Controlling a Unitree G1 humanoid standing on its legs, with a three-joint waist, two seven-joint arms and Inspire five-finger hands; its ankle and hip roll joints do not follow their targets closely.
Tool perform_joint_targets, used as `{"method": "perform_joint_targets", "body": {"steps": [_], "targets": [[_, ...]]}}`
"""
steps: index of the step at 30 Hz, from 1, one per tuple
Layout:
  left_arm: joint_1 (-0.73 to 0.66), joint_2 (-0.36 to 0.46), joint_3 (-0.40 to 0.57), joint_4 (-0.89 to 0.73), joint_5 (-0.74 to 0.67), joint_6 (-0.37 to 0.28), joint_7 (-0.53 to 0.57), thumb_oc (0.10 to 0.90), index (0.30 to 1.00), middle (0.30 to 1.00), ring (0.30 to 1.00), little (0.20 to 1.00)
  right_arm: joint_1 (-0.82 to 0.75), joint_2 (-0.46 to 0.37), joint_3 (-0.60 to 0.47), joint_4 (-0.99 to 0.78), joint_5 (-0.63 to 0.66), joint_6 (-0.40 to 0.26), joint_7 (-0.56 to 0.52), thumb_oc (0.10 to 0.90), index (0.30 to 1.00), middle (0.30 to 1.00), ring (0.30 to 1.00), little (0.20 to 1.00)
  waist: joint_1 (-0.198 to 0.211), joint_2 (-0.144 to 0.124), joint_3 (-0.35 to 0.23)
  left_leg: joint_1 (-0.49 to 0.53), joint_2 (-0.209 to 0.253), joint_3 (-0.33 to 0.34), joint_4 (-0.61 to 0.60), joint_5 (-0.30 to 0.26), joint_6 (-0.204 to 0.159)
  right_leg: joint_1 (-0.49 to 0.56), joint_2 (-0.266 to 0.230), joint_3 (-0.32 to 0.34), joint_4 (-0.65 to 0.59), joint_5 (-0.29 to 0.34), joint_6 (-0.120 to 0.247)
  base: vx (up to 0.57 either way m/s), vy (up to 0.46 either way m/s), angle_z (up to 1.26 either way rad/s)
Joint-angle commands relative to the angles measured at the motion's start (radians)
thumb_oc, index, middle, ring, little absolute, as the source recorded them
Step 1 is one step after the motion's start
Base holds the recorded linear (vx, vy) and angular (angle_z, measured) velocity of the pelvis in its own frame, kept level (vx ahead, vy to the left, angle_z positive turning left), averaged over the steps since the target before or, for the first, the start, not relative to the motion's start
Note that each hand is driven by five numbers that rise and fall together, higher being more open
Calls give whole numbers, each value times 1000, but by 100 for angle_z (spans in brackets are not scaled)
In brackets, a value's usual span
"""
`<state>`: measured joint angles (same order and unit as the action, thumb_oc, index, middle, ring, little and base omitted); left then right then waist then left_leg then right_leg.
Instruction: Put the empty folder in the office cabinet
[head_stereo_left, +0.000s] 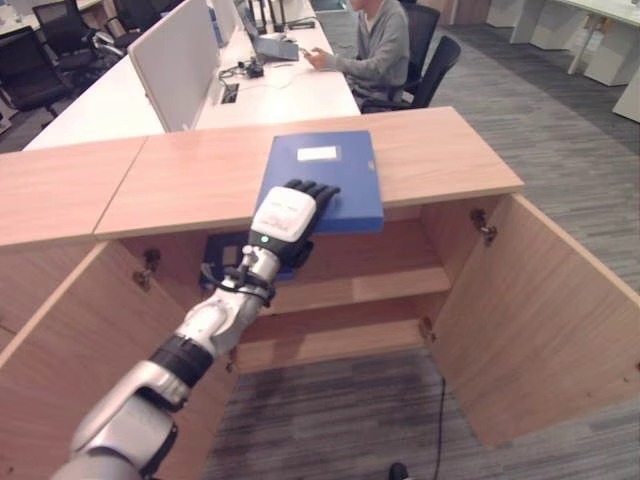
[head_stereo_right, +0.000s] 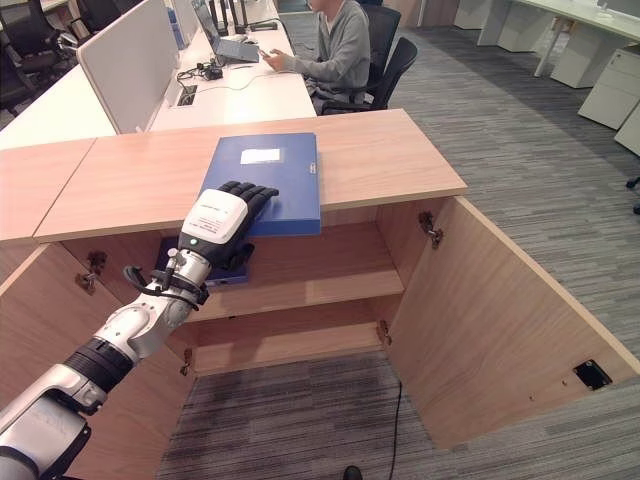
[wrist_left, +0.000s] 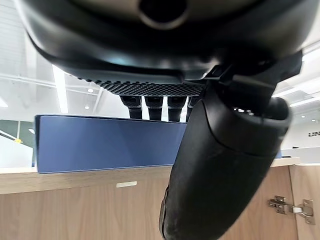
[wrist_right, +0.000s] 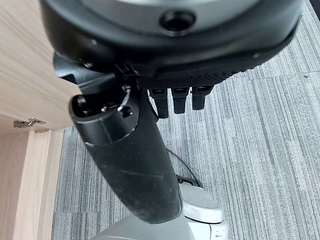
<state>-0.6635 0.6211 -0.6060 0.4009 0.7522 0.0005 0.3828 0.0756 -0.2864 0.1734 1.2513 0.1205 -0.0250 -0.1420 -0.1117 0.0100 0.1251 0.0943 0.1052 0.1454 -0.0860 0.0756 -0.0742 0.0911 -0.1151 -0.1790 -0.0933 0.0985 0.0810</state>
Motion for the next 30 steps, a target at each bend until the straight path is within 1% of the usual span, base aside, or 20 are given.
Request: {"method": "perform_joint_targets", "body": {"steps": [1, 9, 10, 11, 13, 21, 30], "targets": [[-307, 18, 21, 66, -11, 22, 79, 800, 900, 900, 900, 900, -42, -66, 22, -4, 10, -24, -23, 800, 900, 900, 900, 900, -1, 9, -7, 52, 146, -6, -1, -60, -130, 58, -75, 8, 9, -115, 131, 0, 0, 0], [-333, 19, 16, 119, -29, 35, 81, 800, 900, 900, 900, 900, -38, -65, 26, -12, 16, -28, -16, 800, 900, 900, 900, 900, -11, 5, -12, 55, 148, 1, -1, -61, -130, 57, -73, 13, 12, -116, 131, 0, 0, 0], [-334, 19, 15, 127, -33, 36, 80, 698, 747, 747, 747, 747, -37, -65, 26, -13, 18, -29, -15, 800, 900, 900, 900, 900, -13, 5, -12, 56, 148, 1, -1, -62, -130, 58, -73, 13, 12, -116, 131, 0, 0, 0], [-337, 18, 16, 133, -39, 37, 80, 400, 300, 300, 300, 300, -36, -65, 25, -14, 20, -28, -15, 800, 900, 900, 900, 900, -14, 4, -12, 58, 147, 1, -1, -61, -130, 59, -73, 13, 13, -117, 130, 0, 0, 0], [-349, 14, 8, 157, -57, 35, 79, 400, 300, 300, 300, 300, -38, -65, 25, -13, 23, -27, -16, 800, 900, 900, 900, 900, -16, 4, -12, 59, 147, 1, -1, -62, -130, 59, -72, 14, 13, -117, 130, 0, 0, 0], [-341, 13, 27, 155, -108, 26, 77, 400, 300, 300, 300, 300, -38, -59, 19, -18, 40, -28, -15, 800, 900, 900, 900, 900, -19, 1, -15, 68, 146, 6, -1, -64, -129, 63, -72, 16, 15, -117, 130, 0, 1, -1], [-316, 14, 72, 91, -156, 12, 85, 400, 300, 300, 300, 300, -43, -49, 8, -6, 53, -24, -15, 800, 900, 900, 900, 900, -13, 0, -16, 68, 145, 4, -1, -63, -128, 67, -72, 16, 15, -119, 128, 0, 0, 0]]}}
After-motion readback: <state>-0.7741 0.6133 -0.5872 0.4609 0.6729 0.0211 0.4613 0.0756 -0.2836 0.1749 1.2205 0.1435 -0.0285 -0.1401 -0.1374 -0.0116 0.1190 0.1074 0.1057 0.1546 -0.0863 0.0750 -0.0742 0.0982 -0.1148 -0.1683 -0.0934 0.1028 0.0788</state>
